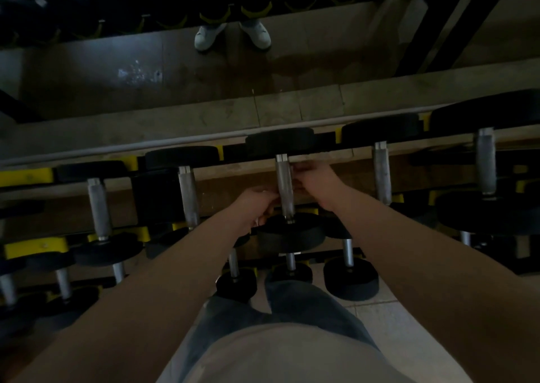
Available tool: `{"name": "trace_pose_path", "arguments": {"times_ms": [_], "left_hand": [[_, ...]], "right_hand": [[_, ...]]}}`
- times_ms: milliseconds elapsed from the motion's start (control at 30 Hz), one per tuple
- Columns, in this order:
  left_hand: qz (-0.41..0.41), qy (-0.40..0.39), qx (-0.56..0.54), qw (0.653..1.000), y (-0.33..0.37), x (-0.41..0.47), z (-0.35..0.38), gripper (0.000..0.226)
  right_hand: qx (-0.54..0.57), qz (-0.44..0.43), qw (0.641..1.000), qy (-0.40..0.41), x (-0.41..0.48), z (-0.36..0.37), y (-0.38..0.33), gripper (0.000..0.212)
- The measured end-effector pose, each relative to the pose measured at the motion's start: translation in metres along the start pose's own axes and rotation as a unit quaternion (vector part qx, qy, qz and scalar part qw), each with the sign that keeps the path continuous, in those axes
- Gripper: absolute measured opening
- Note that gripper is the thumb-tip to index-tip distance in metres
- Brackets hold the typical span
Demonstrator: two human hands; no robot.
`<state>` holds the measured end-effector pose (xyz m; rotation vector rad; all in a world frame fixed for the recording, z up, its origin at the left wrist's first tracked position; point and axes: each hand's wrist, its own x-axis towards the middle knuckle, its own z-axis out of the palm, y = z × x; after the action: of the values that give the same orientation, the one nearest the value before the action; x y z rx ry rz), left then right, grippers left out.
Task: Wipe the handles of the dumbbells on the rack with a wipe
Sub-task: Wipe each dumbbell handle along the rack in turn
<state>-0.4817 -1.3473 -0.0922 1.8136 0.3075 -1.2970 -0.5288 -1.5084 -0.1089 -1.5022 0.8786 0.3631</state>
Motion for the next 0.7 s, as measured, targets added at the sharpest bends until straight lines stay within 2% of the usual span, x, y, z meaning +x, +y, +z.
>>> {"name": "trace_pose_path", "arguments": {"times_ms": [33, 100, 167, 233, 300, 367, 400, 467, 567, 633, 700], "left_hand": [[0.003, -0.002, 0.012, 1.0, -0.001, 0.0, 0.001, 0.015], [0.006, 0.001, 0.021, 1.0, 0.0, 0.001, 0.003, 0.015], [0.014, 0.011, 0.022, 1.0, 0.002, 0.002, 0.004, 0.016], [0.018, 0.023, 0.014, 0.999, -0.001, 0.003, 0.003, 0.015], [0.019, 0.023, -0.008, 1.0, -0.003, 0.003, 0.001, 0.013], [0.013, 0.019, -0.028, 0.999, -0.003, 0.003, -0.002, 0.012], [0.009, 0.019, -0.033, 0.999, -0.003, 0.004, -0.003, 0.012], [0.008, 0.022, -0.032, 0.999, -0.004, 0.007, -0.007, 0.016], [0.022, 0.016, -0.035, 0.999, -0.004, 0.009, -0.009, 0.021], [0.027, 0.016, -0.041, 0.999, -0.003, 0.007, -0.01, 0.021], [0.024, 0.014, -0.038, 0.999, -0.004, 0.005, -0.01, 0.021]], "right_hand": [[-0.078, 0.005, 0.996, -0.035, -0.005, -0.001, 0.008, 0.016], [-0.242, 0.022, 0.964, -0.105, -0.016, -0.002, 0.023, 0.016], [-0.319, 0.005, 0.94, -0.122, -0.021, -0.002, 0.028, 0.016], [-0.308, -0.027, 0.948, -0.069, -0.023, -0.001, 0.023, 0.017], [-0.216, -0.056, 0.974, 0.033, -0.025, 0.002, 0.012, 0.015], [-0.155, -0.121, 0.975, 0.1, -0.028, 0.006, -0.003, 0.018], [-0.165, -0.157, 0.968, 0.106, -0.029, 0.007, -0.007, 0.019], [-0.263, -0.228, 0.935, 0.072, -0.032, 0.009, -0.009, 0.02], [-0.445, -0.32, 0.835, -0.043, -0.038, 0.009, 0.004, 0.019], [-0.513, -0.318, 0.79, -0.109, -0.041, 0.007, 0.009, 0.02], [-0.543, -0.315, 0.767, -0.131, -0.041, 0.007, 0.005, 0.022]]}}
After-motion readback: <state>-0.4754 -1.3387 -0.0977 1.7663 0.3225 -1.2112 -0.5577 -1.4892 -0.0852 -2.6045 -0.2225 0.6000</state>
